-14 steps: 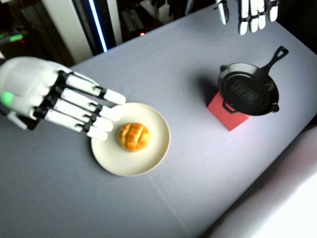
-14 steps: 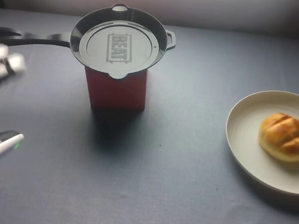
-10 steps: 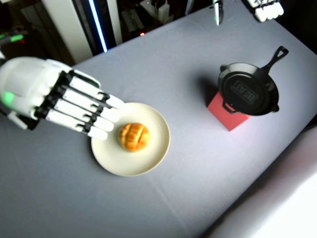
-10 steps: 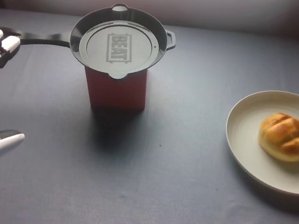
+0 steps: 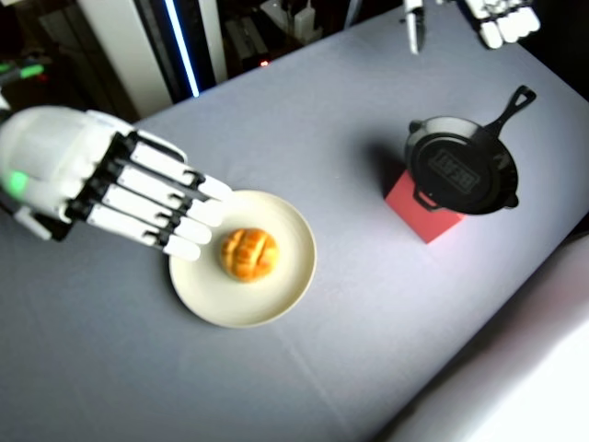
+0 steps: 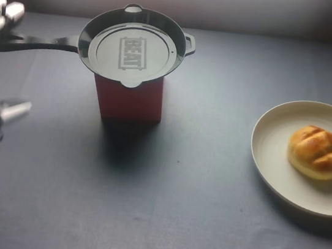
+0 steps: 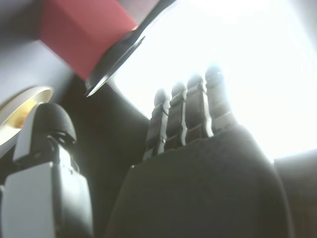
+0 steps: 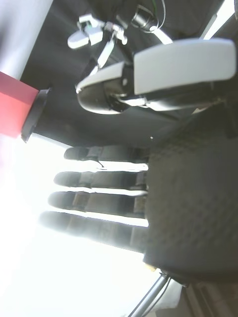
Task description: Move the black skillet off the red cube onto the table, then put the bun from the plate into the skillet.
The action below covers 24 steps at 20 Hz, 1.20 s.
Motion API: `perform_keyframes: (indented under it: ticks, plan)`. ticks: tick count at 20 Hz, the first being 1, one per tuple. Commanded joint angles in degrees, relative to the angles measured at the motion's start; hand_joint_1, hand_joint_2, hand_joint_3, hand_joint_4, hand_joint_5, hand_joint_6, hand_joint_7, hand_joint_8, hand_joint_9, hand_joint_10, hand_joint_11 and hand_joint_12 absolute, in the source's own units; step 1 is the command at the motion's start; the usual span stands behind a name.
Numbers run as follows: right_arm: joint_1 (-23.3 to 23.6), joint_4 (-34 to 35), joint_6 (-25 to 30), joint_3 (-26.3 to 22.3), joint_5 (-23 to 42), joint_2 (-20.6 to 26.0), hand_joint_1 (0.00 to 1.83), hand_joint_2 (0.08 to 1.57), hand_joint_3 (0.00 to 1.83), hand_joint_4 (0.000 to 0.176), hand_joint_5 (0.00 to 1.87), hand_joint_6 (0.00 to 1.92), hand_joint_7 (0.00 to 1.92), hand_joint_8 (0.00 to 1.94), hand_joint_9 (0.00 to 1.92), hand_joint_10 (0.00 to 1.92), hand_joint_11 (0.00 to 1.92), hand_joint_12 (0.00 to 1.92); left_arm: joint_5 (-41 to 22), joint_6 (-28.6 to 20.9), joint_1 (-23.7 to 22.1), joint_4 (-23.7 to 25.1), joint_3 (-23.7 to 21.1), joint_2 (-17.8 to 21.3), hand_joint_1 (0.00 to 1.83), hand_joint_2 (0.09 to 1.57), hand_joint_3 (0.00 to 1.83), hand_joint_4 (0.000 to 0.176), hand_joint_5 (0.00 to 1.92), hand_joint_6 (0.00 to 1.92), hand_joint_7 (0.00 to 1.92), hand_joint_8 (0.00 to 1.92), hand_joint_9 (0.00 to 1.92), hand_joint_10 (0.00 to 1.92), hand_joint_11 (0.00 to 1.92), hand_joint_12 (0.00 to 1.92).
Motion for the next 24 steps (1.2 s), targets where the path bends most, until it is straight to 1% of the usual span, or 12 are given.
perform_keyframes:
  ticks: [1,2,4,5,6,8,9,13,17,18,22,24]
  plan:
    - [0.4,0.6,0.4,0.3,6.8,0.1,0.54,1.27,0.0,0.042,0.48,0.0,0.48,0.0,0.47,0.0,0.49,0.12,-3.0,-0.1,-1.7,0.9,1.1,-0.6,0.62,1.07,0.0,0.048,0.15,0.01,0.12,0.0,0.06,0.01,0.02,0.01]
    - [0.4,0.5,0.4,0.3,6.7,0.1,0.55,1.28,0.0,0.043,0.48,0.0,0.48,0.0,0.47,0.01,0.49,0.12,-0.5,-0.1,-4.1,0.5,3.0,-1.7,0.59,1.07,0.0,0.077,0.12,0.0,0.1,0.0,0.05,0.0,0.06,0.03]
    - [0.4,0.4,0.4,0.4,6.6,0.1,0.55,1.28,0.0,0.045,0.48,0.0,0.49,0.0,0.47,0.0,0.49,0.12,4.6,-0.1,-8.2,-0.8,6.9,-4.0,0.59,1.08,0.0,0.089,0.14,0.01,0.11,0.01,0.05,0.0,0.06,0.03]
    - [0.4,0.4,0.4,0.5,6.6,0.1,0.55,1.28,0.0,0.047,0.48,0.0,0.48,0.0,0.47,0.0,0.49,0.11,6.5,-0.1,-9.7,-1.3,8.5,-4.9,0.62,1.08,0.0,0.08,0.15,0.01,0.11,0.0,0.04,0.0,0.01,0.01]
    - [0.4,0.3,0.4,0.5,6.5,0.0,0.54,1.28,0.0,0.042,0.47,0.0,0.48,0.0,0.46,0.0,0.48,0.11,9.1,-0.1,-11.5,-1.8,10.3,-5.8,0.63,1.08,0.0,0.04,0.16,0.01,0.12,0.01,0.05,0.01,0.02,0.01]
    - [0.4,0.3,0.4,0.6,6.1,-0.2,0.54,1.28,0.0,0.033,0.47,0.0,0.48,0.0,0.46,0.0,0.48,0.1,14.6,-0.1,-15.1,-2.4,14.2,-7.9,0.65,1.06,0.0,0.026,0.18,0.01,0.14,0.01,0.09,0.02,0.09,0.04]
    - [0.4,0.1,0.4,0.7,5.9,-0.3,0.54,1.28,0.0,0.035,0.46,0.0,0.49,0.0,0.47,0.0,0.49,0.1,17.7,-0.1,-17.0,-2.5,16.1,-9.0,0.63,1.07,0.0,0.037,0.17,0.01,0.15,0.01,0.11,0.02,0.1,0.05]
    - [0.4,-0.1,0.7,1.0,5.6,-0.5,0.55,1.28,0.0,0.032,0.47,0.0,0.49,0.0,0.47,0.0,0.49,0.09,30.8,4.8,-24.4,-3.0,22.9,-13.0,0.7,1.06,0.0,0.0,0.21,0.0,0.19,0.0,0.19,0.01,0.16,0.12]
    - [0.4,-0.6,0.9,1.2,5.3,-0.8,0.52,1.28,0.0,0.032,0.47,0.0,0.5,0.0,0.49,0.01,0.51,0.1,37.3,8.5,-26.9,-4.0,26.0,-15.2,0.67,1.05,0.0,0.036,0.23,0.0,0.24,0.0,0.26,0.0,0.0,0.83]
    - [0.4,-0.7,1.0,1.3,5.2,-0.8,0.54,1.29,0.0,0.03,0.47,0.0,0.5,0.0,0.49,0.0,0.5,0.09,39.2,9.9,-27.6,-5.2,27.5,-16.2,0.66,1.05,0.0,0.015,0.25,0.0,0.26,0.01,0.27,0.0,0.0,0.79]
    - [0.4,-0.9,1.0,1.4,5.0,-0.9,0.51,1.3,0.01,0.039,0.47,0.0,0.51,0.0,0.5,0.0,0.5,0.09,43.2,11.7,-27.9,-8.5,30.5,-17.5,0.71,1.07,0.0,0.004,0.33,0.0,0.35,0.0,0.39,0.01,0.04,0.69]
    - [0.4,-0.9,1.1,1.4,4.9,-0.9,0.54,1.31,0.01,0.024,0.48,0.0,0.51,0.0,0.5,0.01,0.51,0.09,43.3,11.7,-27.6,-9.1,30.7,-17.6,0.77,1.11,0.0,0.0,0.42,0.0,0.49,0.0,0.5,0.0,0.18,0.57]
